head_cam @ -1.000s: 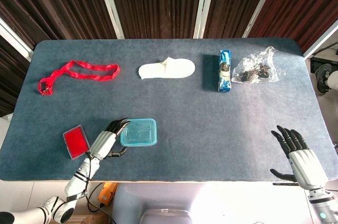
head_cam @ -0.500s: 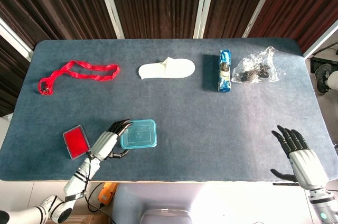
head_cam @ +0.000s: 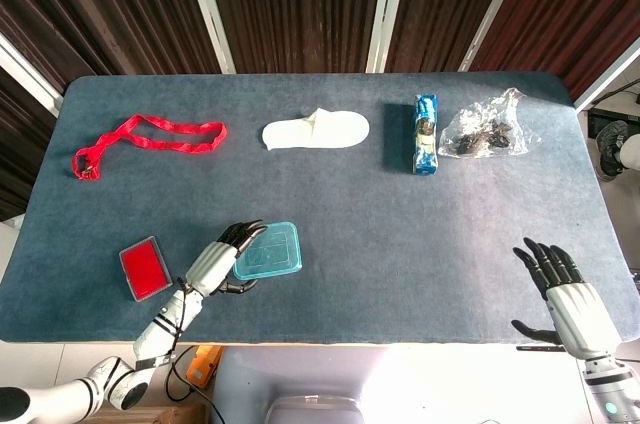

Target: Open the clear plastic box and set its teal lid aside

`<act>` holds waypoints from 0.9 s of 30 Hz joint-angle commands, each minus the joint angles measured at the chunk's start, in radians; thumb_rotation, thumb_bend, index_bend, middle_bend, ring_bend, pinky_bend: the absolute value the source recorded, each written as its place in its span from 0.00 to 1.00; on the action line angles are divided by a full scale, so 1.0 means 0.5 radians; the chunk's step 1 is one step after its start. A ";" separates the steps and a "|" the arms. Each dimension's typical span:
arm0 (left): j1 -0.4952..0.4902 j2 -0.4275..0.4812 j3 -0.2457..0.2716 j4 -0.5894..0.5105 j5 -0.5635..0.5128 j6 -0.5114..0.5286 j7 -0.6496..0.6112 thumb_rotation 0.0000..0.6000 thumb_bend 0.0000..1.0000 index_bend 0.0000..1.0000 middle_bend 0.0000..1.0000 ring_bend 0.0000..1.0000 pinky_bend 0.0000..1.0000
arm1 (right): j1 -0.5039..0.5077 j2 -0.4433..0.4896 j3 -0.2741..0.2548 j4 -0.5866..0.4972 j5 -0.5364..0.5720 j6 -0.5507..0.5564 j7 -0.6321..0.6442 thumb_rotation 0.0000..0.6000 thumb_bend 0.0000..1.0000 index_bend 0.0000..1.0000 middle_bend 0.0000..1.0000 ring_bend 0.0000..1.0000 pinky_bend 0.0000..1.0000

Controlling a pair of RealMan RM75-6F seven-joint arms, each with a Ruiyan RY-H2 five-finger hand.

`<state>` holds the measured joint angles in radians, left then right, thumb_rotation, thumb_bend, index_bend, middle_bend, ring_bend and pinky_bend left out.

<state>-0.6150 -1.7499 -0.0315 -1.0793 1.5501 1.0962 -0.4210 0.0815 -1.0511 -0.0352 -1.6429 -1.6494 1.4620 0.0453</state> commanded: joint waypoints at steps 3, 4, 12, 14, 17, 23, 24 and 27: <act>-0.022 0.001 -0.011 -0.010 -0.033 -0.057 -0.010 1.00 0.30 0.00 0.00 0.00 0.05 | -0.003 0.002 0.001 0.002 0.001 0.005 0.009 1.00 0.19 0.00 0.00 0.00 0.00; -0.025 0.002 -0.013 -0.012 -0.040 -0.067 -0.015 1.00 0.30 0.00 0.00 0.00 0.06 | -0.002 0.002 0.000 0.003 -0.001 0.005 0.009 1.00 0.19 0.00 0.00 0.00 0.00; -0.024 -0.045 -0.039 0.032 -0.056 -0.038 -0.112 1.00 0.28 0.00 0.06 0.08 0.26 | 0.004 -0.007 -0.005 0.005 -0.018 -0.003 -0.011 1.00 0.19 0.00 0.00 0.00 0.00; -0.027 -0.065 -0.039 0.058 -0.049 -0.028 -0.147 1.00 0.28 0.00 0.15 0.17 0.33 | 0.007 -0.012 -0.007 0.005 -0.019 -0.011 -0.024 1.00 0.19 0.00 0.00 0.00 0.00; -0.025 -0.093 -0.033 0.099 -0.036 -0.012 -0.183 1.00 0.29 0.00 0.27 0.26 0.43 | 0.010 -0.017 -0.010 0.000 -0.018 -0.021 -0.041 1.00 0.19 0.00 0.00 0.00 0.00; -0.001 -0.140 0.014 0.193 0.013 0.048 -0.265 1.00 0.30 0.00 0.36 0.33 0.52 | 0.018 -0.028 -0.005 0.004 -0.023 -0.024 -0.053 1.00 0.19 0.00 0.00 0.00 0.00; 0.004 -0.146 0.025 0.205 0.028 0.066 -0.272 1.00 0.31 0.00 0.36 0.33 0.52 | 0.022 -0.035 -0.005 0.010 -0.032 -0.025 -0.057 1.00 0.19 0.00 0.00 0.00 0.00; 0.024 -0.162 0.065 0.222 0.084 0.135 -0.294 1.00 0.31 0.00 0.36 0.33 0.53 | 0.062 -0.089 -0.002 0.058 -0.106 -0.035 -0.067 1.00 0.19 0.00 0.00 0.00 0.00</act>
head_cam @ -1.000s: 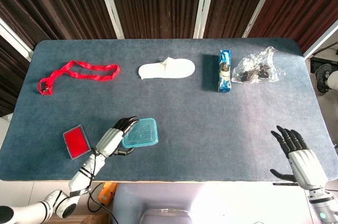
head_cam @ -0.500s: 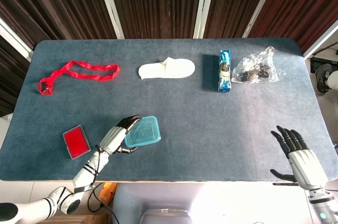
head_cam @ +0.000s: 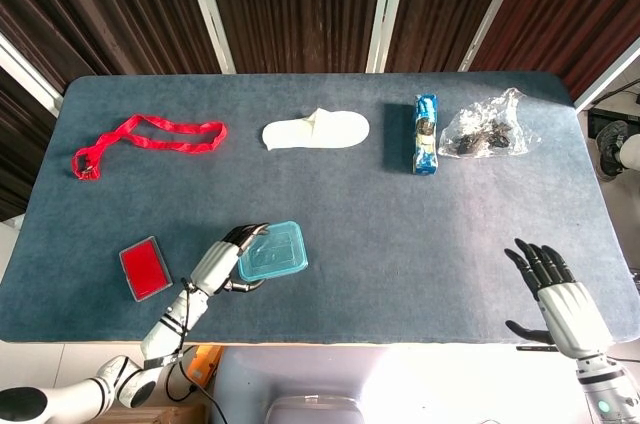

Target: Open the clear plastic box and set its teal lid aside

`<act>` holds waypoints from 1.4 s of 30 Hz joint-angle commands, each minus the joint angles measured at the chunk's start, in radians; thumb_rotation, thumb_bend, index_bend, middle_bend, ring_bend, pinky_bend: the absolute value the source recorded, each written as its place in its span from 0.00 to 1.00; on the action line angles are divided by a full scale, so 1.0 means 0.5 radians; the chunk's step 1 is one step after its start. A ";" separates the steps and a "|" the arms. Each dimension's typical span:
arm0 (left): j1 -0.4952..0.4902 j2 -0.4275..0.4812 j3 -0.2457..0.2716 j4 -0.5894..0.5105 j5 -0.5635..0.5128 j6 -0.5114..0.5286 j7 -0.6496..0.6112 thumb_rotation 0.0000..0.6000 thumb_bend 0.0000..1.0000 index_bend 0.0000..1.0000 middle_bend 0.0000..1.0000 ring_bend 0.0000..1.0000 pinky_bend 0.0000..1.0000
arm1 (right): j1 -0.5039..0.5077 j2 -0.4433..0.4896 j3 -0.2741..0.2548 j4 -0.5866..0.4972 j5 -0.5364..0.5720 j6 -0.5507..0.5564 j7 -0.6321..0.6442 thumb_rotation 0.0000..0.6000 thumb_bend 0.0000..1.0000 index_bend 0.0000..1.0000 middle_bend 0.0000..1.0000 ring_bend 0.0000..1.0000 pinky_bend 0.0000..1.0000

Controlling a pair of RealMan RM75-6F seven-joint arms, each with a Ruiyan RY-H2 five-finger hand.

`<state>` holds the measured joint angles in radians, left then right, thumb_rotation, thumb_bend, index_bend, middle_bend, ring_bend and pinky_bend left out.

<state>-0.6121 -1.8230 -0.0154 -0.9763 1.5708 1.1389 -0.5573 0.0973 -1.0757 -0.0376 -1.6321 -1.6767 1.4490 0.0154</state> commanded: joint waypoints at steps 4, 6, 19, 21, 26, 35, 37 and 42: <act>0.040 -0.023 0.089 0.005 0.116 0.130 -0.044 1.00 0.31 0.00 0.36 0.33 0.53 | 0.163 -0.186 0.038 0.169 -0.176 -0.091 -0.067 1.00 0.19 0.00 0.00 0.00 0.00; 0.047 -0.034 0.114 -0.004 0.153 0.168 -0.066 1.00 0.31 0.00 0.36 0.33 0.53 | 0.264 -0.281 0.059 0.239 -0.232 -0.187 -0.116 1.00 0.19 0.01 0.00 0.00 0.00; -0.008 -0.162 0.144 0.052 0.219 0.149 -0.057 1.00 0.31 0.00 0.36 0.33 0.52 | 0.674 -1.024 0.059 0.810 -0.526 -0.276 0.058 1.00 0.27 0.47 0.08 0.00 0.00; -0.010 -0.175 0.140 0.072 0.216 0.152 -0.057 1.00 0.31 0.00 0.36 0.33 0.52 | 0.706 -1.087 0.055 0.855 -0.525 -0.276 0.111 1.00 0.29 0.51 0.09 0.00 0.00; -0.015 -0.194 0.139 0.104 0.211 0.154 -0.080 1.00 0.31 0.00 0.36 0.33 0.52 | 0.776 -1.240 0.058 0.956 -0.517 -0.255 0.184 1.00 0.37 0.58 0.13 0.00 0.00; -0.014 -0.193 0.151 0.096 0.221 0.178 -0.077 1.00 0.31 0.00 0.36 0.33 0.52 | 0.858 -1.403 0.095 1.039 -0.446 -0.268 0.096 1.00 0.39 0.61 0.14 0.00 0.00; -0.013 -0.193 0.156 0.091 0.223 0.180 -0.075 1.00 0.31 0.00 0.36 0.33 0.52 | 0.869 -1.436 0.100 1.053 -0.419 -0.277 0.083 1.00 0.39 0.61 0.14 0.00 0.00; -0.017 -0.195 0.158 0.082 0.222 0.175 -0.072 1.00 0.30 0.00 0.36 0.33 0.51 | 0.888 -1.485 0.089 1.090 -0.385 -0.278 0.083 1.00 0.39 0.61 0.15 0.00 0.00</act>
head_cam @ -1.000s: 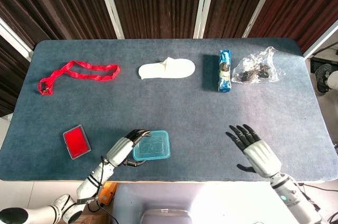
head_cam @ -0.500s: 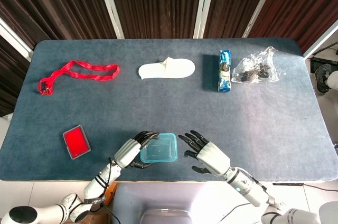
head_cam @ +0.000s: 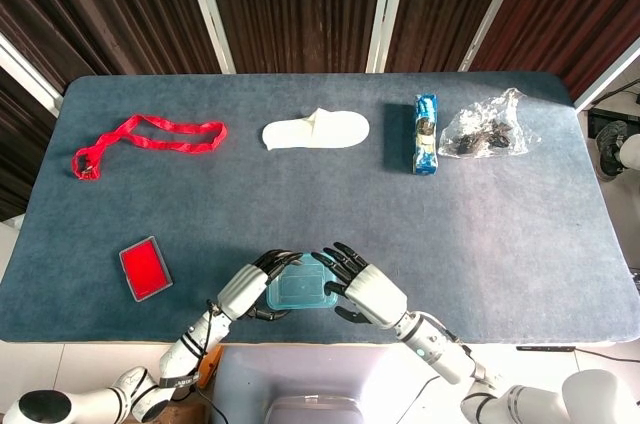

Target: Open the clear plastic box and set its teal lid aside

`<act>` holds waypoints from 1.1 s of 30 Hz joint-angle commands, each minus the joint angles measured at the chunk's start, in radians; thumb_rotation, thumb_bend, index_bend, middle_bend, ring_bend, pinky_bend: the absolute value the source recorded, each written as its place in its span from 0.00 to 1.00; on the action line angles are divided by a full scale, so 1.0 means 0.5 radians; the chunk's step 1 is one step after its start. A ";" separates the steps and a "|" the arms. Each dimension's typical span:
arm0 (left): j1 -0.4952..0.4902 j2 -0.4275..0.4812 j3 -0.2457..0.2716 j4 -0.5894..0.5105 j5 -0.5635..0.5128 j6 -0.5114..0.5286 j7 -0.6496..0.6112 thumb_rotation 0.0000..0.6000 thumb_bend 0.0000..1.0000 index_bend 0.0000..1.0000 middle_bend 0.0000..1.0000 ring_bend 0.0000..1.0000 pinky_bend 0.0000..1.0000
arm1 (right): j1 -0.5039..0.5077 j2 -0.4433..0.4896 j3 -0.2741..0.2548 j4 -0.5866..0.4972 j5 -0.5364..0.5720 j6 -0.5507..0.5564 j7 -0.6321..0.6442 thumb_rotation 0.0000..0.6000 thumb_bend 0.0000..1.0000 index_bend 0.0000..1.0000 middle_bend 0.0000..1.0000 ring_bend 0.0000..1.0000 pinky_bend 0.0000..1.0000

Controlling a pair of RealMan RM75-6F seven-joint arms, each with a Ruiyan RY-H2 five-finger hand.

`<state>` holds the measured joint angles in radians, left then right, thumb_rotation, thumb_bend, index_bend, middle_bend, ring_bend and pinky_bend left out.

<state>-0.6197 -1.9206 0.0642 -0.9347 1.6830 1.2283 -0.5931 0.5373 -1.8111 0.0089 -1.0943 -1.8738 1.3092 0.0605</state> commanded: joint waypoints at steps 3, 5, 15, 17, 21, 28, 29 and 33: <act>-0.004 0.001 -0.002 0.002 -0.009 -0.015 0.000 1.00 0.31 0.00 0.36 0.33 0.51 | 0.019 -0.027 -0.015 0.021 0.029 -0.011 -0.012 1.00 0.39 0.61 0.15 0.00 0.00; -0.004 0.001 -0.001 0.000 -0.012 -0.016 -0.006 1.00 0.31 0.00 0.36 0.33 0.51 | 0.026 -0.031 -0.026 0.024 0.037 -0.014 -0.020 1.00 0.39 0.61 0.15 0.00 0.00; -0.004 0.005 0.004 -0.006 -0.011 -0.013 -0.005 1.00 0.31 0.00 0.36 0.33 0.51 | 0.047 -0.057 -0.062 0.038 0.073 -0.017 -0.030 1.00 0.39 0.61 0.15 0.00 0.00; -0.003 0.003 0.005 -0.005 -0.014 -0.017 -0.008 1.00 0.30 0.00 0.36 0.33 0.52 | 0.052 -0.062 -0.063 0.036 0.087 -0.022 -0.026 1.00 0.39 0.62 0.15 0.00 0.00; -0.004 0.002 0.015 -0.006 -0.010 -0.023 -0.018 1.00 0.30 0.00 0.36 0.33 0.52 | 0.062 -0.070 -0.067 0.034 0.099 -0.024 -0.033 1.00 0.39 0.62 0.15 0.00 0.00; -0.002 -0.011 0.019 0.011 -0.012 -0.027 -0.012 1.00 0.30 0.00 0.36 0.33 0.52 | 0.077 -0.068 -0.076 0.023 0.112 -0.016 -0.031 1.00 0.39 0.63 0.15 0.00 0.00; -0.003 -0.012 0.019 0.014 -0.012 -0.030 -0.014 1.00 0.30 0.00 0.36 0.33 0.52 | 0.077 -0.066 -0.077 0.022 0.113 -0.013 -0.036 1.00 0.39 0.63 0.15 0.00 0.00; -0.006 -0.016 0.022 0.020 -0.013 -0.040 -0.027 1.00 0.30 0.00 0.36 0.33 0.52 | 0.082 -0.061 -0.077 0.011 0.126 -0.009 -0.041 1.00 0.39 0.63 0.15 0.00 0.00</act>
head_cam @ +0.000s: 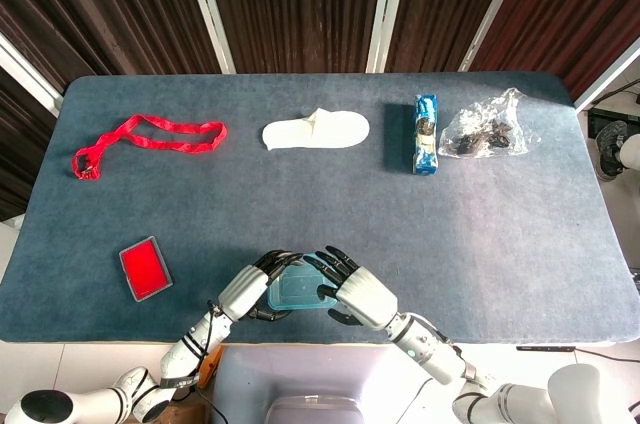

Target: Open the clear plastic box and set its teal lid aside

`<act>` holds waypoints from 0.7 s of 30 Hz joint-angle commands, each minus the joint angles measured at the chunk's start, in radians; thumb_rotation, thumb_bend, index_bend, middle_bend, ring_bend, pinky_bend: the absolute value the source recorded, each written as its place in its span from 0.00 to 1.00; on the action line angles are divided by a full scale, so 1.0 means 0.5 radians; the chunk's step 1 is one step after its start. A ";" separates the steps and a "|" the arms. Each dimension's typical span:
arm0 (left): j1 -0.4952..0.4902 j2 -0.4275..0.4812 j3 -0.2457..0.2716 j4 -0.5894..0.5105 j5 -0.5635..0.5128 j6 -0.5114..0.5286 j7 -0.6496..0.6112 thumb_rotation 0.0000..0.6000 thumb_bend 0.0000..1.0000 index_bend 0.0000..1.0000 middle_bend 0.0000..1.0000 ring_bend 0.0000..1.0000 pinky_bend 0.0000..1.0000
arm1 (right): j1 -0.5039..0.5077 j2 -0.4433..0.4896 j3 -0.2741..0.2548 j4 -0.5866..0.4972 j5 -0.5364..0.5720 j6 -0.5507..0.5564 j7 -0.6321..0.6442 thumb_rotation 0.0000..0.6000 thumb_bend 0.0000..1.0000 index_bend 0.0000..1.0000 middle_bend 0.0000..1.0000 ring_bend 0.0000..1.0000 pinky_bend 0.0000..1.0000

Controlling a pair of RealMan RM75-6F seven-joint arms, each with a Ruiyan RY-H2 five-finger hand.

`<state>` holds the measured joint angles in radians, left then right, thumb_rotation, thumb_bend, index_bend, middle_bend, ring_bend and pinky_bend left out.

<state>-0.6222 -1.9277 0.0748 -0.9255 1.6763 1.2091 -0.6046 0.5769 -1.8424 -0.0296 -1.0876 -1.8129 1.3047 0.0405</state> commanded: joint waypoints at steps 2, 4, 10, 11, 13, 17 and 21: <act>-0.002 -0.002 0.002 0.006 0.002 0.000 -0.005 1.00 0.30 0.00 0.36 0.33 0.52 | 0.006 0.002 0.001 -0.003 0.010 -0.002 -0.001 1.00 0.39 0.63 0.15 0.00 0.00; -0.002 -0.002 0.003 0.008 0.004 0.002 -0.006 1.00 0.30 0.00 0.36 0.33 0.52 | 0.012 0.000 0.001 -0.003 0.018 -0.008 -0.003 1.00 0.39 0.63 0.15 0.00 0.00; 0.004 -0.002 0.007 0.011 0.001 0.002 -0.006 1.00 0.30 0.00 0.36 0.33 0.52 | 0.020 -0.004 0.002 -0.006 0.030 -0.010 -0.023 1.00 0.39 0.63 0.15 0.00 0.00; 0.004 -0.001 0.008 0.012 0.001 0.003 -0.007 1.00 0.30 0.00 0.36 0.33 0.52 | 0.021 -0.006 0.003 -0.007 0.035 -0.012 -0.023 1.00 0.39 0.63 0.15 0.00 0.00; 0.005 0.000 0.009 0.012 0.003 0.005 -0.007 1.00 0.30 0.00 0.36 0.33 0.52 | 0.023 -0.009 0.003 -0.006 0.040 -0.015 -0.025 1.00 0.39 0.63 0.15 0.00 0.00; 0.005 0.002 0.013 0.010 0.009 0.012 0.000 1.00 0.30 0.00 0.36 0.33 0.52 | 0.028 -0.013 0.001 0.001 0.045 -0.019 -0.029 1.00 0.39 0.63 0.15 0.00 0.00; 0.005 0.003 0.013 0.011 0.013 0.019 0.009 1.00 0.30 0.00 0.36 0.33 0.52 | 0.029 -0.009 0.002 0.000 0.046 -0.012 -0.028 1.00 0.39 0.63 0.15 0.00 0.00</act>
<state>-0.6196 -1.9264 0.0814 -0.9202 1.6822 1.2174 -0.6013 0.5910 -1.8475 -0.0288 -1.0873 -1.7899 1.2980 0.0261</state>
